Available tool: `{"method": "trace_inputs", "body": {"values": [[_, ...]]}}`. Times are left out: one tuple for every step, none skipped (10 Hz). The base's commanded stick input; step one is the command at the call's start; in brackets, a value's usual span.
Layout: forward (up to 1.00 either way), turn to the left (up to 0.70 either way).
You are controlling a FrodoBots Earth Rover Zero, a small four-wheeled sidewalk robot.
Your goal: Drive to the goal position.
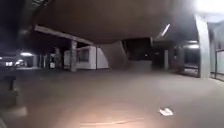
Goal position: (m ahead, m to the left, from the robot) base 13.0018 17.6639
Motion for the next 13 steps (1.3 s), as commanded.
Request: {"method": "trace_inputs", "body": {"values": [[1.00, 0.26], [1.00, 0.26], [1.00, 0.26], [1.00, 0.26], [1.00, 0.26], [1.00, 0.26], [1.00, 0.26], [1.00, 0.26], [1.00, 0.26], [1.00, 0.26], [1.00, 0.22], [1.00, 0.08], [1.00, 0.03]]}}
